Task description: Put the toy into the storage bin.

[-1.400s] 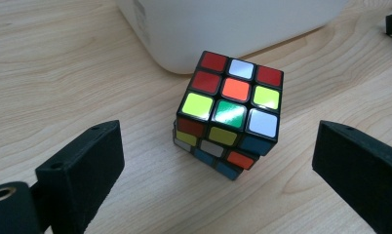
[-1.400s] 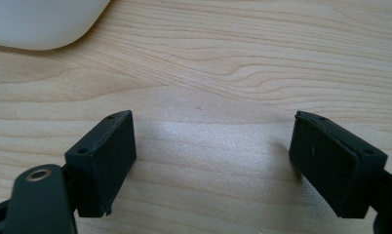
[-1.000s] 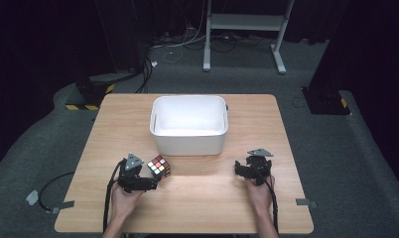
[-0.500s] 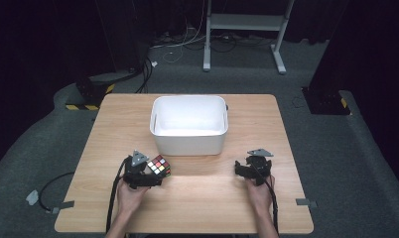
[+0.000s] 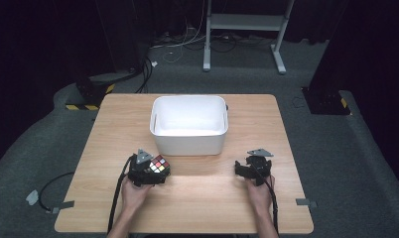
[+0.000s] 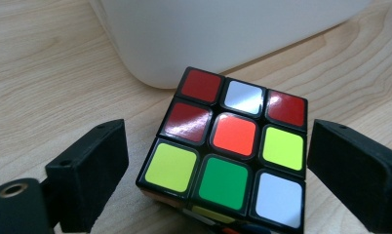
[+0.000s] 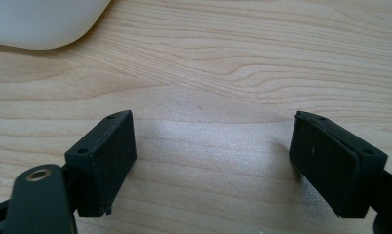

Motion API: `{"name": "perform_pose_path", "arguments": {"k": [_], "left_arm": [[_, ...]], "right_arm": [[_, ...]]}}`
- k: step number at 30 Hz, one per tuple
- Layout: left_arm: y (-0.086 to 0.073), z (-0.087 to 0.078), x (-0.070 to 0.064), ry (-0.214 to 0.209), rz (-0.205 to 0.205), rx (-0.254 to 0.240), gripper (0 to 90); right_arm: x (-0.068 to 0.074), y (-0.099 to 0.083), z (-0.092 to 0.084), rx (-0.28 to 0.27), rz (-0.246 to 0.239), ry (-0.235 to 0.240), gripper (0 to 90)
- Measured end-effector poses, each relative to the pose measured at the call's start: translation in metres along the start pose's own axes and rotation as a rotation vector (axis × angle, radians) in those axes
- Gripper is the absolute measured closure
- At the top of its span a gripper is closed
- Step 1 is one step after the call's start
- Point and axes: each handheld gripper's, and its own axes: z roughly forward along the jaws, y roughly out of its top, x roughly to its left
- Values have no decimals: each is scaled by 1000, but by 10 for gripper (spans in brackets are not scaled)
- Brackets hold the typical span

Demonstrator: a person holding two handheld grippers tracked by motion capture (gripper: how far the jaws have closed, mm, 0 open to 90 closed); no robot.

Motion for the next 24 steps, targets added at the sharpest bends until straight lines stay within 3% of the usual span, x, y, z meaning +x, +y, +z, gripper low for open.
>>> {"name": "perform_pose_path", "arguments": {"k": [24], "left_arm": [[-1,12,-3,-15,26,-11,216]], "right_arm": [[0,0,0,-1,-3,0,169]]}}
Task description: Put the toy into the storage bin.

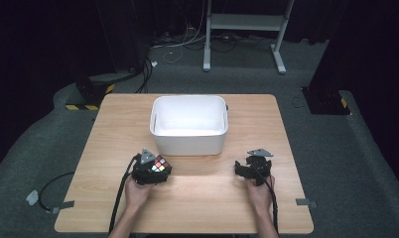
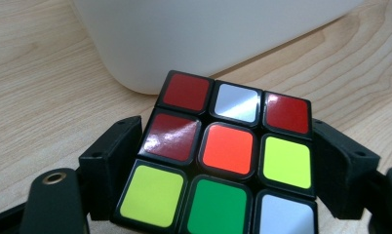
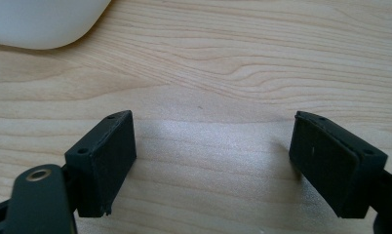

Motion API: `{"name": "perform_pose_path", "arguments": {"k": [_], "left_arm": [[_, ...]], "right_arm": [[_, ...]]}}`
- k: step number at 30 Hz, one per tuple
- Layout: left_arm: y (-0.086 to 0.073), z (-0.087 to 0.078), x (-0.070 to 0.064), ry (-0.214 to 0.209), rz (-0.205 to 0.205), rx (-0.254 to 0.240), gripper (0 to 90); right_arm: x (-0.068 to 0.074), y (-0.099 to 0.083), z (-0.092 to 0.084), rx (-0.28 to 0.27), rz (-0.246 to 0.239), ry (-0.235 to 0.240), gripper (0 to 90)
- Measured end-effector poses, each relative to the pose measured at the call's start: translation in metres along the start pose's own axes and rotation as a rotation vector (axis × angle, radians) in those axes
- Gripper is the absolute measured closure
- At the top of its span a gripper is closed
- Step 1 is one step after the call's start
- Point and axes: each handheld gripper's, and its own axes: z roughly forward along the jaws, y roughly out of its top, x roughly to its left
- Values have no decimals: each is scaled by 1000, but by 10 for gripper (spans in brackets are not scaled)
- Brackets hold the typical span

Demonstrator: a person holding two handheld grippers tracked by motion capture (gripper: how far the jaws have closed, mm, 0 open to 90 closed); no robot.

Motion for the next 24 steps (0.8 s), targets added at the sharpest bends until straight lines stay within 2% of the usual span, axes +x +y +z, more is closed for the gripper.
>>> {"name": "perform_pose_path", "arguments": {"k": [24], "left_arm": [[0,-1,-3,15,-1,-14,269]], "right_arm": [[0,0,0,0,-1,0,169]]}}
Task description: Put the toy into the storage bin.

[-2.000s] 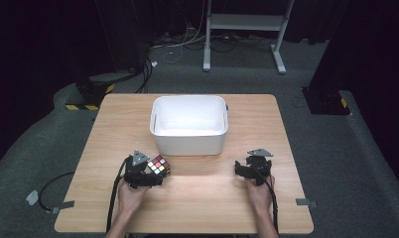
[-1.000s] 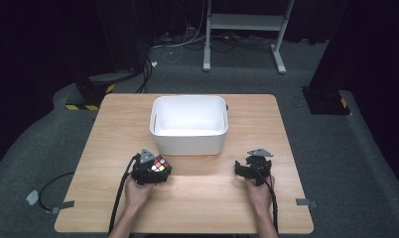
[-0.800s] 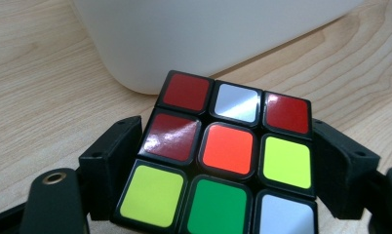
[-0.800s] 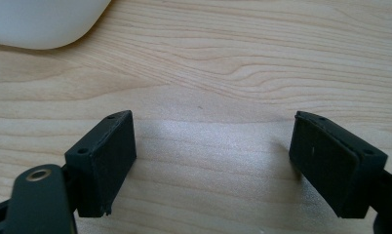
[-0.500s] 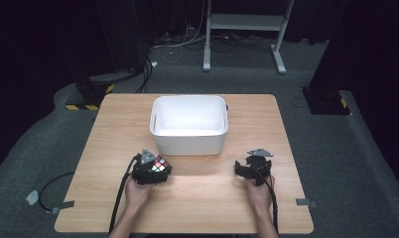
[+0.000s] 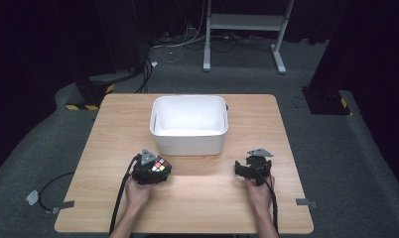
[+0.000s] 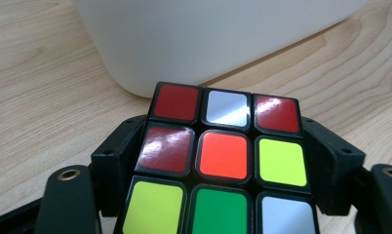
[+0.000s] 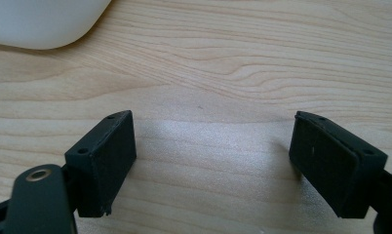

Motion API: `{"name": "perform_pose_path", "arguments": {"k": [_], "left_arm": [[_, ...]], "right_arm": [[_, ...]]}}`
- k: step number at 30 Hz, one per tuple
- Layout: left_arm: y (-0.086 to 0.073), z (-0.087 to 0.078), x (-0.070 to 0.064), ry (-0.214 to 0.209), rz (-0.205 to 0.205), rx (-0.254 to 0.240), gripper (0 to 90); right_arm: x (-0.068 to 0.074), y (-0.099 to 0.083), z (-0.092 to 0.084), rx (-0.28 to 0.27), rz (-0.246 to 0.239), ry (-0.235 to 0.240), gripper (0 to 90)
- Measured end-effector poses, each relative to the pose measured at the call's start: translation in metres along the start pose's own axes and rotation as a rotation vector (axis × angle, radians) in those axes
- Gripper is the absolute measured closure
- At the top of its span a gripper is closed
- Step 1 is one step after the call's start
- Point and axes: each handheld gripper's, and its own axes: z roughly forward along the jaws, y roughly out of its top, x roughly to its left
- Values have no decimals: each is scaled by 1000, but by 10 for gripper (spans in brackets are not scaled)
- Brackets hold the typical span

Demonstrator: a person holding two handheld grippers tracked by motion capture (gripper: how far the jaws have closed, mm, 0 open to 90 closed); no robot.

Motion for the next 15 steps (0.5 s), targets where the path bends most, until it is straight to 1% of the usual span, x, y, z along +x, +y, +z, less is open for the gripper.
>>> {"name": "perform_pose_path", "arguments": {"k": [5,7,15], "left_arm": [[0,-1,0,0,2,-1,281],[0,-2,0,2,0,-6,298],[0,-2,0,3,2,-3,302]], "right_arm": [[0,0,0,1,1,0,169],[0,0,0,0,0,0,169],[0,0,0,0,0,0,169]]}}
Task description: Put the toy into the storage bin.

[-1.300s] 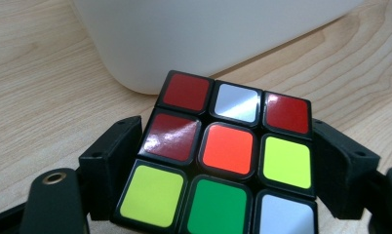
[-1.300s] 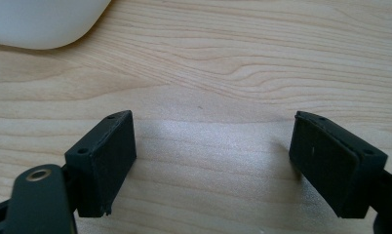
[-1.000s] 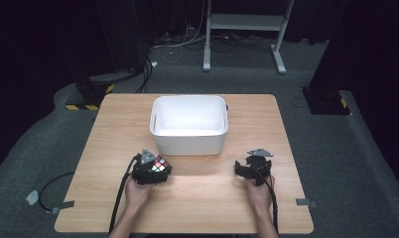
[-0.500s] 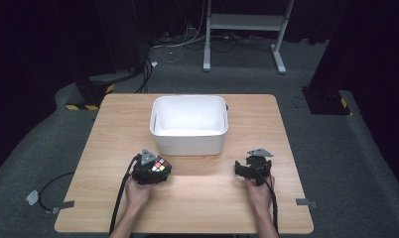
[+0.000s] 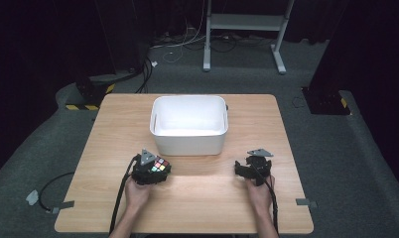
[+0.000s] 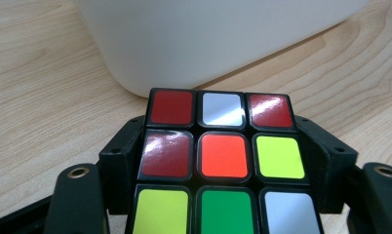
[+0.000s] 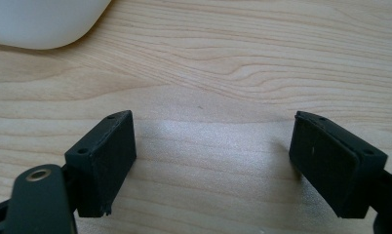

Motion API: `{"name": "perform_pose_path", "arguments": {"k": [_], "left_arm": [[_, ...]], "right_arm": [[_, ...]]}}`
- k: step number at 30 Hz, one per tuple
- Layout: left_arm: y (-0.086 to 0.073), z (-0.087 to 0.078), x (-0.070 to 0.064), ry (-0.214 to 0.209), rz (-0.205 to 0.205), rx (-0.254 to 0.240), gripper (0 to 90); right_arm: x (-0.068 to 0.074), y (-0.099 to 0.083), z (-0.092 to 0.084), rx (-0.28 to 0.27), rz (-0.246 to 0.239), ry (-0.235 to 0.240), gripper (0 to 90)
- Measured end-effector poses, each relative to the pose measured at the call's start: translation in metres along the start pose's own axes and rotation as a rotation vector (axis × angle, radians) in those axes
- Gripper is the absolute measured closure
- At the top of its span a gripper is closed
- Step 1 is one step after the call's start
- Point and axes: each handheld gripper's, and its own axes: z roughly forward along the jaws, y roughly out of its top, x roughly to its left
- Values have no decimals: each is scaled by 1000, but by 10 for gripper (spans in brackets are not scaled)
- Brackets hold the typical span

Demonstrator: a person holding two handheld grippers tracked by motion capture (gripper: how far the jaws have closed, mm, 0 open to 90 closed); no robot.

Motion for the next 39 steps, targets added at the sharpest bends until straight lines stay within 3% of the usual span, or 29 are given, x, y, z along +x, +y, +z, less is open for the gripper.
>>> {"name": "perform_pose_path", "arguments": {"k": [16,39], "left_arm": [[0,-4,1,-10,-2,11,328],[11,-21,-2,-71,-7,6,330]], "right_arm": [[0,0,0,0,0,0,169],[0,0,0,0,0,0,169]]}}
